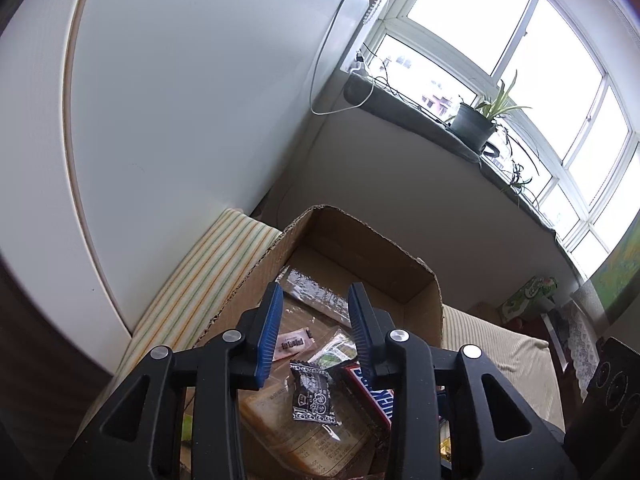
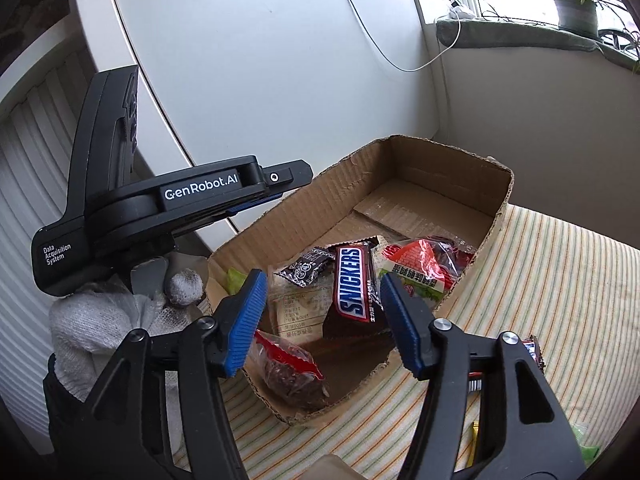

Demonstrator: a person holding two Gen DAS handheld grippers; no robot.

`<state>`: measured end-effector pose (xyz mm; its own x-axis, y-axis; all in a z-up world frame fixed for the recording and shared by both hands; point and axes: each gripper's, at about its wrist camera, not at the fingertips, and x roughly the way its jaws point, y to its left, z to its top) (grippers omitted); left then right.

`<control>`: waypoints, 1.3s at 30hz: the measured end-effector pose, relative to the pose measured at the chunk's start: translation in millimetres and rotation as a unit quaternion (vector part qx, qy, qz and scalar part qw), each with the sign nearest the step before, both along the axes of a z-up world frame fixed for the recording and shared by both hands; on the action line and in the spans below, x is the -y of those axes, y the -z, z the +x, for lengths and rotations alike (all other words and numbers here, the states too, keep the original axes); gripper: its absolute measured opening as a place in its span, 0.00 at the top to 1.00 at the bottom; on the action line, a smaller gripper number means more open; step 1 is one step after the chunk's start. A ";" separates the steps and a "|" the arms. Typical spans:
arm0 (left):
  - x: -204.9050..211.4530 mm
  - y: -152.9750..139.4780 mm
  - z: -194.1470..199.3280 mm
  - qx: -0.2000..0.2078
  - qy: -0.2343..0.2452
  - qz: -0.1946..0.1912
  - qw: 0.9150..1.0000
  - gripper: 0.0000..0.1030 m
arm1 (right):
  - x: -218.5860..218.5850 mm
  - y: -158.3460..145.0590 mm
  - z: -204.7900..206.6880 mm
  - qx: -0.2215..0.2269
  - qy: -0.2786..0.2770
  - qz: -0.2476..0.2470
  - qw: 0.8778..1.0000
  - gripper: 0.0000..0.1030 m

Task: Organize snacks
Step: 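Move both open tools back over the remaining candies on the bed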

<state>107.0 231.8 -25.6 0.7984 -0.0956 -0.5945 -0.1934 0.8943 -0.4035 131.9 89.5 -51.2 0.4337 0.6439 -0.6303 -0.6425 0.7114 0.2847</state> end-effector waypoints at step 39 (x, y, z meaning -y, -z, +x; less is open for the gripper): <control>139.2 -8.5 -39.3 0.022 0.119 0.096 0.988 0.64 | 223.6 12.2 -2.2 -0.053 0.172 0.000 0.984 0.40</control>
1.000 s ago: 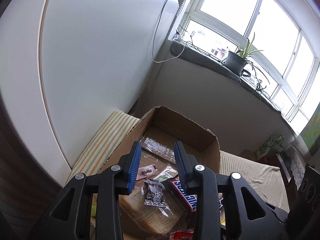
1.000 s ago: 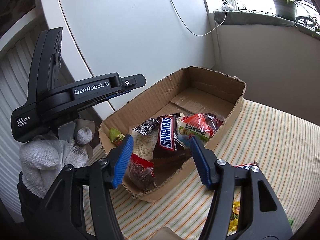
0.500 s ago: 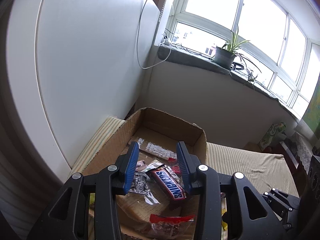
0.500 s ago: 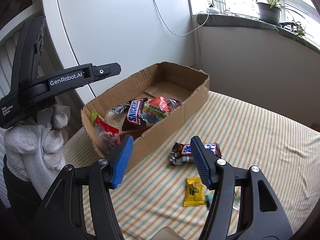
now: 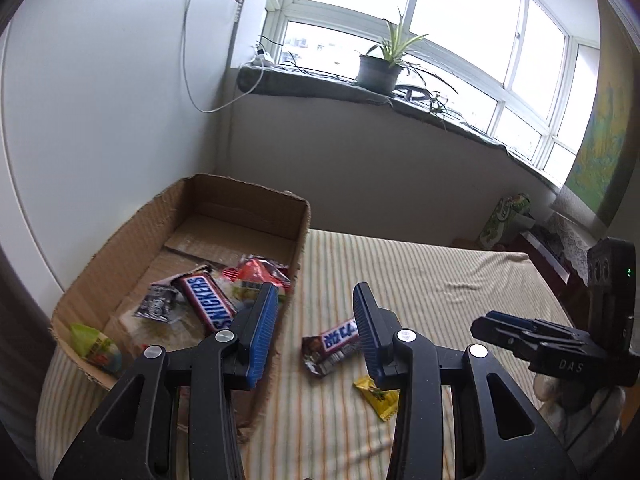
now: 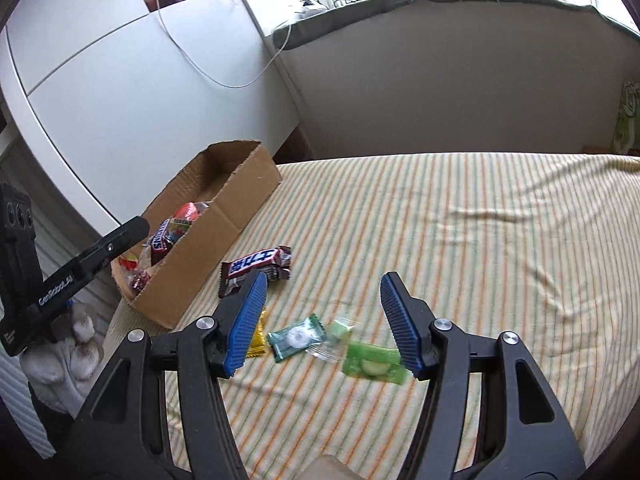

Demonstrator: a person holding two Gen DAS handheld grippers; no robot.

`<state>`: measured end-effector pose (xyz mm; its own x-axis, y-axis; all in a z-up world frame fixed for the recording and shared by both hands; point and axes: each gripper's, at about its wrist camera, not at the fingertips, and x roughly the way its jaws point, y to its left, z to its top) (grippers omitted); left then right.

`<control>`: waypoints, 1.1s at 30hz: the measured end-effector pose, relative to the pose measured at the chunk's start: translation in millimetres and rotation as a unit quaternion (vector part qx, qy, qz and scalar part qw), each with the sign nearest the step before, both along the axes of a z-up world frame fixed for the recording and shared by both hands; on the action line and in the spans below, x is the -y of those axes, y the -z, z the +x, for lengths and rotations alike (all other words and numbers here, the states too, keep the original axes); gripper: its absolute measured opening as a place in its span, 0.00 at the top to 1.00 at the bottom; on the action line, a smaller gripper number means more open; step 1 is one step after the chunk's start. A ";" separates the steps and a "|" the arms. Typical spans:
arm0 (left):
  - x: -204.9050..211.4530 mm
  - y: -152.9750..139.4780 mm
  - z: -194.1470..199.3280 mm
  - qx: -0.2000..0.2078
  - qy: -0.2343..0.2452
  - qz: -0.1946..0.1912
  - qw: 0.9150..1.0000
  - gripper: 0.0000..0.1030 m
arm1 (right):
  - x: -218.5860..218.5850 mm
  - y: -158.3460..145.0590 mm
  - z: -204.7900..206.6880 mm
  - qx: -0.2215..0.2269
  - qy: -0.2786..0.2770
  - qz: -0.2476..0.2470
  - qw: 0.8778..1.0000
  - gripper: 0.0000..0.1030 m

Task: Organize snacks
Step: 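Move both open tools back over the remaining candies on the bed, then grasp the green candy pack with the right gripper while the left grasps the yellow candy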

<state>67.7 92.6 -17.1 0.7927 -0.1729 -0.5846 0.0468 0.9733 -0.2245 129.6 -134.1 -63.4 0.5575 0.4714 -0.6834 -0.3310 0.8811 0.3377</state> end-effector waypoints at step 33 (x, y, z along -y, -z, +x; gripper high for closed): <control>81.8 80.2 21.3 -0.132 0.103 0.014 0.986 0.66 | -13.1 55.9 -5.3 0.020 -0.125 -0.199 0.972 0.62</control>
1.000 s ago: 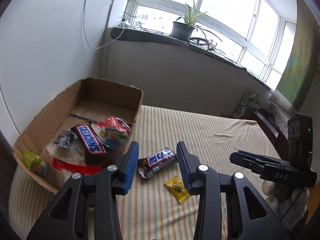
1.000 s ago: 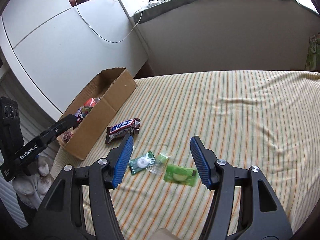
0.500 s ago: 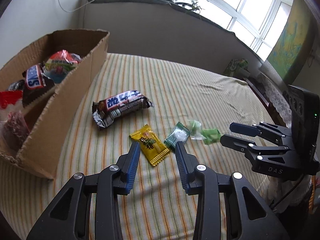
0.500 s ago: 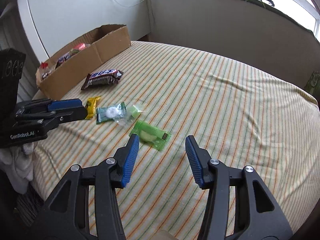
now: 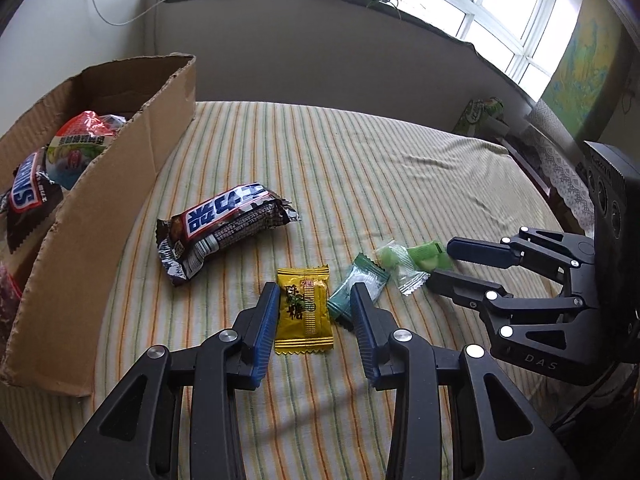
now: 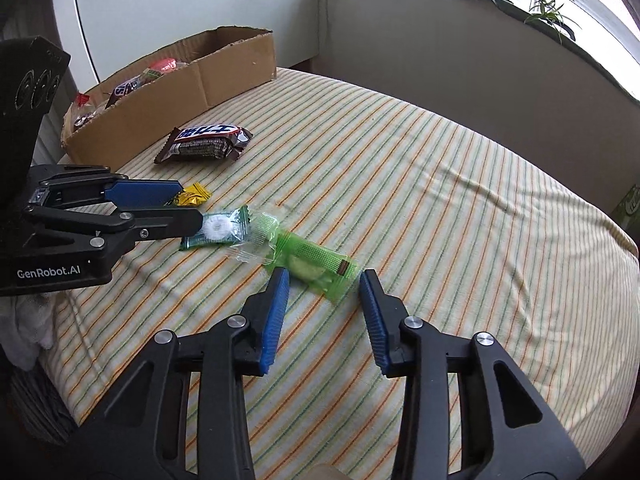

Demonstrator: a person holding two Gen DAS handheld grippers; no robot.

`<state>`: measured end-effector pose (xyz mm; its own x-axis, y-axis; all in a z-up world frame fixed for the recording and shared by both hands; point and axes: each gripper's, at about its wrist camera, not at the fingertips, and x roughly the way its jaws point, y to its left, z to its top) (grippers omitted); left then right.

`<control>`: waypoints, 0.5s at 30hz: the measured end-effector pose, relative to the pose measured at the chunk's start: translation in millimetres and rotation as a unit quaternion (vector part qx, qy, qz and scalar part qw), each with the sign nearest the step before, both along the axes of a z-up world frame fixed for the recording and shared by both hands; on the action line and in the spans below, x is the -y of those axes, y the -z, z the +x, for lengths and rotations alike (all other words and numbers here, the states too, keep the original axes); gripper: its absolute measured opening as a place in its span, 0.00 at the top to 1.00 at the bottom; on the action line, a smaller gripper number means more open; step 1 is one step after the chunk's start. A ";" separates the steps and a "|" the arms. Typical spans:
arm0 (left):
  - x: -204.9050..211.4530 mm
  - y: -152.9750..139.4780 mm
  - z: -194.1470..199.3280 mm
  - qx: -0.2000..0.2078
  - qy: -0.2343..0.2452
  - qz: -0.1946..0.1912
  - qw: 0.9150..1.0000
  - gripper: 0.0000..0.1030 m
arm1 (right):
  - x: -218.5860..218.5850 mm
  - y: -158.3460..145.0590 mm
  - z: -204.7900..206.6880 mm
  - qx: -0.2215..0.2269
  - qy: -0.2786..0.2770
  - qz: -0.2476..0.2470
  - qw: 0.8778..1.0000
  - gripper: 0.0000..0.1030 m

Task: Organize snacks
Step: 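Grasp the green candy pack with the right gripper while the left grasps the yellow candy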

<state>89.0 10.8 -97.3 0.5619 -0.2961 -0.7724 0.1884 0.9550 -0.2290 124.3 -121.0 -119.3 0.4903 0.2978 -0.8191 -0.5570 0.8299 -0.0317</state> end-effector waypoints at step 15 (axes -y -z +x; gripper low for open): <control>-0.5 0.1 -6.9 0.007 0.009 0.013 1.000 0.66 | 7.9 -20.1 16.4 -0.016 -0.010 0.082 0.996 0.62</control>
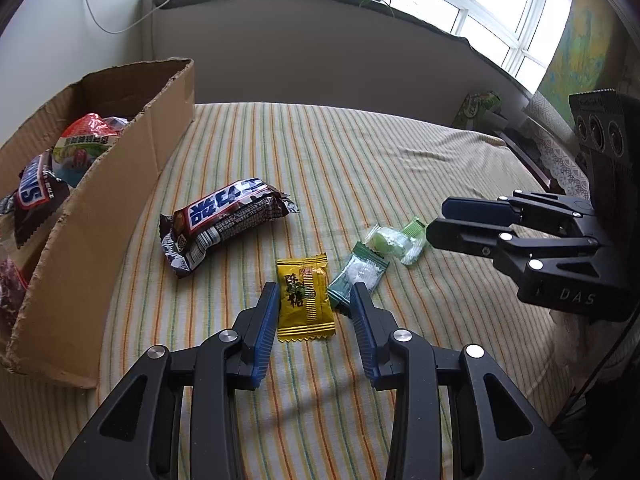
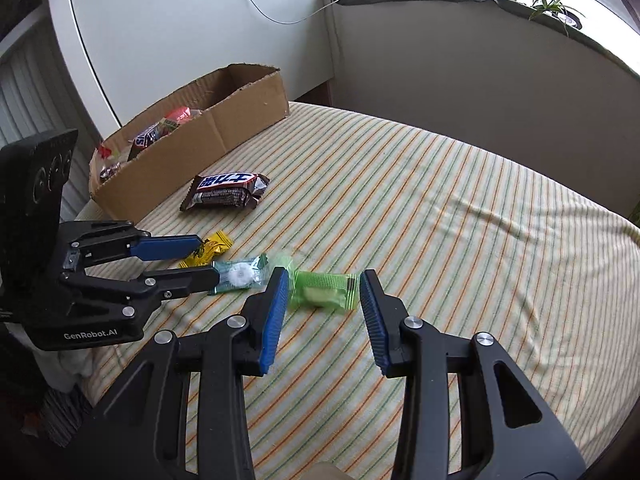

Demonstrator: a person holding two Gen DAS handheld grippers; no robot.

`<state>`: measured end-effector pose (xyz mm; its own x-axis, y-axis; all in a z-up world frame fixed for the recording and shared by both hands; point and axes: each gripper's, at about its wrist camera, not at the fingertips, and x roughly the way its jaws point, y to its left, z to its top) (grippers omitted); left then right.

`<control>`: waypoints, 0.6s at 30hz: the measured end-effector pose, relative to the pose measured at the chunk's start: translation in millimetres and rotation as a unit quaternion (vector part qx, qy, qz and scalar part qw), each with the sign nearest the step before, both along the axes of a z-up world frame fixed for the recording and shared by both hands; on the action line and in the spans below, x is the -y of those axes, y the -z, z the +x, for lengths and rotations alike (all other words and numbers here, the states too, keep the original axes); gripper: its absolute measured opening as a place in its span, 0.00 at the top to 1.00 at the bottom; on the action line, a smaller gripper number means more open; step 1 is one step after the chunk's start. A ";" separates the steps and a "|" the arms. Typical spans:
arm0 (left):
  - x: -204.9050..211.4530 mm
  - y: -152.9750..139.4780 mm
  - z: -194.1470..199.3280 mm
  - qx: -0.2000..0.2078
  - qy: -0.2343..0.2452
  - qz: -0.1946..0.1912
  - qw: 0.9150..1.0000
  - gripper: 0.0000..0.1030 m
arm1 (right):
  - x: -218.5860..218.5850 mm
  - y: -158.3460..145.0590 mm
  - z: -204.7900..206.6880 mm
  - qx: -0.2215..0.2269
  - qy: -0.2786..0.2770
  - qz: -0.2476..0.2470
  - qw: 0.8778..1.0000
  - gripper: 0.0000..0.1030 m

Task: Organize snacks
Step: 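Grasp the green candy pack with the right gripper while the left grasps the yellow candy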

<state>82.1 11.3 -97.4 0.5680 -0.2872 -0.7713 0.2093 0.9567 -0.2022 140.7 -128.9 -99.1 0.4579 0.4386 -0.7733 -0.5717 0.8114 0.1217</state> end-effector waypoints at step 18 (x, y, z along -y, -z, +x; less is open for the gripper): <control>-2.7 1.7 0.6 0.003 -0.004 0.007 1.000 0.73 | -11.8 20.6 19.0 -0.083 0.034 0.050 0.995 0.62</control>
